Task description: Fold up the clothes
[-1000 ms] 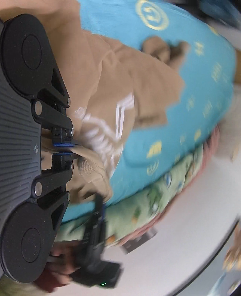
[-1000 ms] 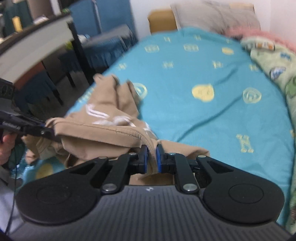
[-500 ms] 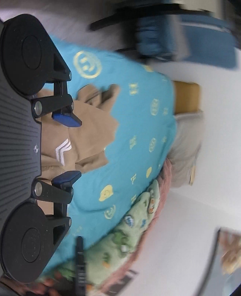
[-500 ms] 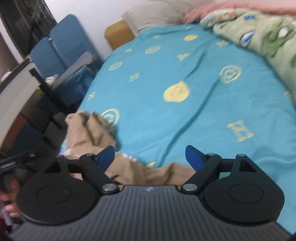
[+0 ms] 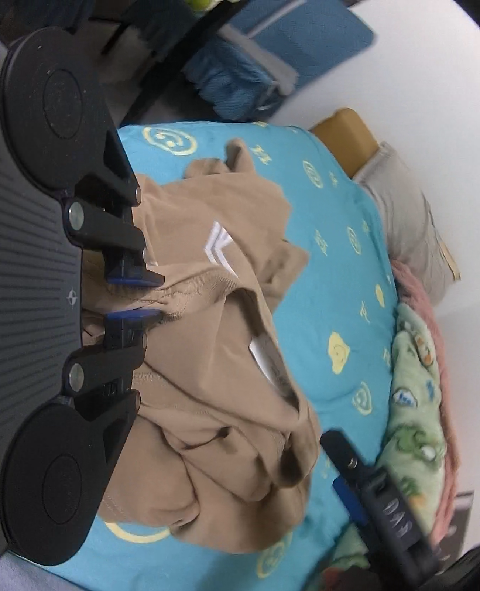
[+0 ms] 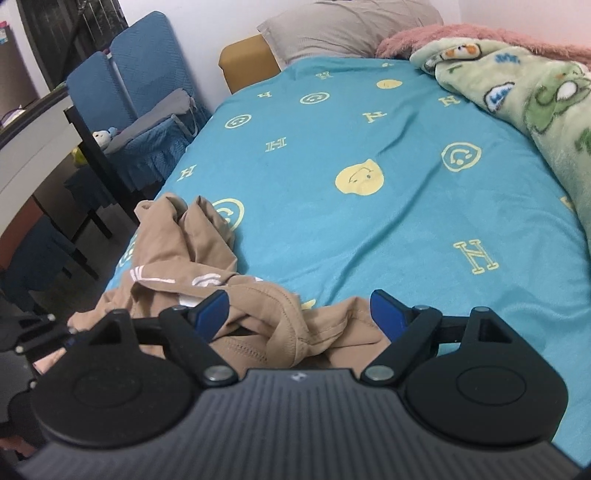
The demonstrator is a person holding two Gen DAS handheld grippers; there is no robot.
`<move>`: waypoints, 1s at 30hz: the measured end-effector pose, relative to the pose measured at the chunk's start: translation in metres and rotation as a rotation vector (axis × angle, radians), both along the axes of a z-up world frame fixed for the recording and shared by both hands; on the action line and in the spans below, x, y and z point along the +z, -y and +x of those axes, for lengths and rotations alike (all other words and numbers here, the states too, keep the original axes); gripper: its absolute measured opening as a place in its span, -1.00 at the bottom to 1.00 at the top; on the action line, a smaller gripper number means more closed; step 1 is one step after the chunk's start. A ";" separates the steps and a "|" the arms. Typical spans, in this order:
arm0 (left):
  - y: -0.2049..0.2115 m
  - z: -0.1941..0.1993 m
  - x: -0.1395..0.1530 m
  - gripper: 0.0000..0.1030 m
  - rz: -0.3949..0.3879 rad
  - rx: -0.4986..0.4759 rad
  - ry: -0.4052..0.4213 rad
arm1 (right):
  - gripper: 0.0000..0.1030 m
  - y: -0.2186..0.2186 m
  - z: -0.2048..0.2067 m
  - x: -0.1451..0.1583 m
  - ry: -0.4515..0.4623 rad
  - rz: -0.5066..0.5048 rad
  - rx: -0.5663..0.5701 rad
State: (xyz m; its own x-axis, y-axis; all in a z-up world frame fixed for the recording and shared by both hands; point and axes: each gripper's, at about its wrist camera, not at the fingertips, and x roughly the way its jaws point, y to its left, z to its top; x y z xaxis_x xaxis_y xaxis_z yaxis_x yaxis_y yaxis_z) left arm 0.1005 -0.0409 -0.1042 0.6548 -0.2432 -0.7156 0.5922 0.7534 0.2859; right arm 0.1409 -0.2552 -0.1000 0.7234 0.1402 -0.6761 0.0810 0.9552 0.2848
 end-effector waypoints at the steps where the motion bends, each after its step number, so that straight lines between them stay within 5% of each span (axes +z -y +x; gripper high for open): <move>1: -0.006 0.001 0.005 -0.76 -0.048 0.006 -0.006 | 0.65 0.001 0.000 0.000 0.001 0.002 -0.005; 8: -0.069 -0.003 0.073 -0.79 -0.565 0.034 -0.024 | 0.65 -0.003 -0.005 0.003 0.045 0.019 0.032; 11: -0.089 -0.006 0.086 -0.79 -0.725 0.018 -0.046 | 0.65 -0.019 -0.009 0.010 0.102 -0.020 0.110; 16: -0.096 -0.010 0.094 -0.80 -0.814 -0.021 -0.046 | 0.65 -0.053 -0.004 0.002 0.090 -0.170 0.215; 18: -0.096 -0.011 0.096 -0.80 -0.830 -0.033 -0.041 | 0.65 -0.055 -0.001 -0.005 0.063 -0.218 0.176; 23: -0.098 -0.007 0.094 -0.80 -0.867 -0.039 -0.034 | 0.65 -0.020 -0.006 0.001 0.080 -0.224 -0.095; 26: -0.097 -0.009 0.093 -0.81 -0.889 -0.050 -0.020 | 0.65 0.002 -0.017 0.015 0.151 -0.169 -0.236; 30: -0.097 -0.015 0.097 -0.81 -0.932 -0.069 0.015 | 0.65 0.009 -0.039 0.037 0.319 -0.219 -0.348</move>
